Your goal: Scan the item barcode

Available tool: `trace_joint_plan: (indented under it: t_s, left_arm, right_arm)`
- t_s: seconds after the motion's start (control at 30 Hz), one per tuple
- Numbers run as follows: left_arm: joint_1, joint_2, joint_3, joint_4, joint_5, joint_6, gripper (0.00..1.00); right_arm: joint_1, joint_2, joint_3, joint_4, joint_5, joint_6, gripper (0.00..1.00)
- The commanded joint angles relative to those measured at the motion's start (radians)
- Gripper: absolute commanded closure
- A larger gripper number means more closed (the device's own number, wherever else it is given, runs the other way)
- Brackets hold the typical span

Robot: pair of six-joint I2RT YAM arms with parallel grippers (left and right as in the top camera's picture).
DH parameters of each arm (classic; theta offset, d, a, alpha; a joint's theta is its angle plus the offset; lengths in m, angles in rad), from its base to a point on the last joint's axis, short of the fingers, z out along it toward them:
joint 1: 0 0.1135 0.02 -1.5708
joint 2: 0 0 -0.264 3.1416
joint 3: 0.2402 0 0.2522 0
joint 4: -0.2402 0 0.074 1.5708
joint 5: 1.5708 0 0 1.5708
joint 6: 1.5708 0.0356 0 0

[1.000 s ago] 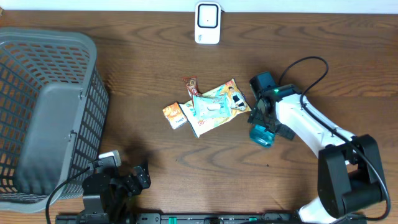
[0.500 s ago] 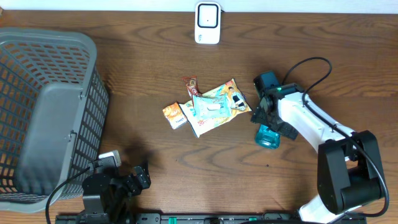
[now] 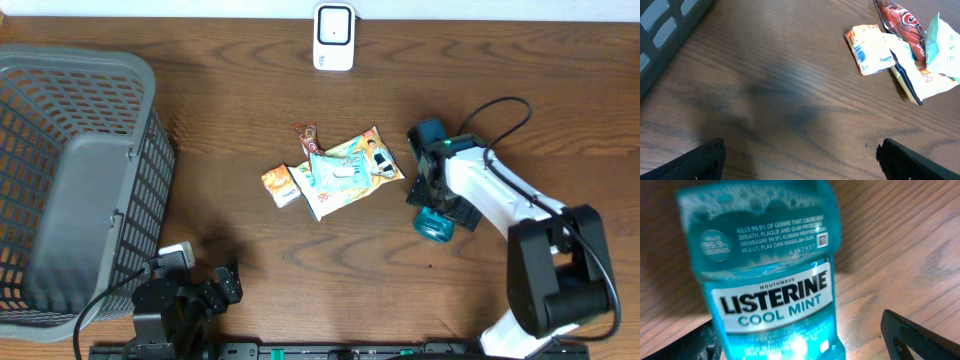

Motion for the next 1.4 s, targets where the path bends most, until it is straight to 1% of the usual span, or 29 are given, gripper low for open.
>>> trace_joint_plan:
  t_s: [0.0,0.13,0.2,0.23,0.3,0.4,0.47,0.57,0.7,0.73,0.87,0.97,1.07,1.2,1.23,1.27,1.37]
  left_arm:
    - [0.002,-0.006,-0.002,-0.04,0.001,0.006,0.02]
    - [0.002,-0.006,-0.002,-0.04,0.001,0.006,0.02]
    - [0.002,-0.006,-0.002,-0.04,0.001,0.006,0.02]
    - [0.002,-0.006,-0.002,-0.04,0.001,0.006,0.02]
    - [0.002,-0.006,-0.002,-0.04,0.001,0.006,0.02]
    - [0.002,-0.006,-0.002,-0.04,0.001,0.006,0.02]
    - [0.002,-0.006,-0.002,-0.04,0.001,0.006,0.02]
    - [0.002,-0.006,-0.002,-0.04,0.001,0.006,0.02]
    - [0.002,-0.006,-0.002,-0.04,0.001,0.006,0.02]
    - [0.002,-0.006,-0.002,-0.04,0.001,0.006,0.02]
    - [0.002,-0.006,-0.002,-0.04,0.001,0.006,0.02]
    - [0.002,-0.006,-0.002,-0.04,0.001,0.006,0.02]
    - [0.002,-0.006,-0.002,-0.04,0.001,0.006,0.02]
    - [0.002,-0.006,-0.002,-0.04,0.001,0.006,0.02]
    - [0.002,-0.006,-0.002,-0.04,0.001,0.006,0.02]
    - [0.002,-0.006,-0.002,-0.04,0.001,0.006,0.02]
    - [0.002,-0.006,-0.002,-0.04,0.001,0.006,0.02]
  right_arm:
    - [0.01,0.06,0.013,0.0,0.005,0.055,0.06]
    - [0.022,0.137,0.013,-0.002,-0.028,0.074,0.07]
    - [0.022,0.17,0.013,-0.002,-0.059,0.074,0.16]
    - [0.021,0.179,0.013,-0.002,-0.072,0.074,0.23]
    - [0.019,0.185,0.013,-0.002,-0.095,0.073,0.31]
    - [0.022,0.183,0.013,-0.001,-0.097,0.063,0.4]
    - [0.022,0.183,0.013,-0.001,-0.104,0.031,0.43]
    - [0.022,0.183,0.013,0.024,-0.168,-0.095,0.5]
    - [0.02,0.182,0.014,0.105,-0.32,-0.299,0.55]
    - [0.019,0.181,0.014,0.135,-0.381,-0.366,0.58]
    - [0.019,0.171,0.017,0.201,-0.645,-0.601,0.6]
    - [0.019,0.166,0.036,0.208,-0.824,-0.775,0.58]
    - [0.019,0.166,0.037,0.2,-0.816,-0.835,0.57]
    - [0.019,0.166,0.037,0.167,-0.814,-0.934,0.52]
    - [0.019,0.166,0.037,0.162,-0.814,-0.954,0.5]
    - [0.018,0.166,0.037,0.159,-0.813,-0.961,0.47]
    - [0.017,0.166,0.044,0.159,-0.81,-0.959,0.43]
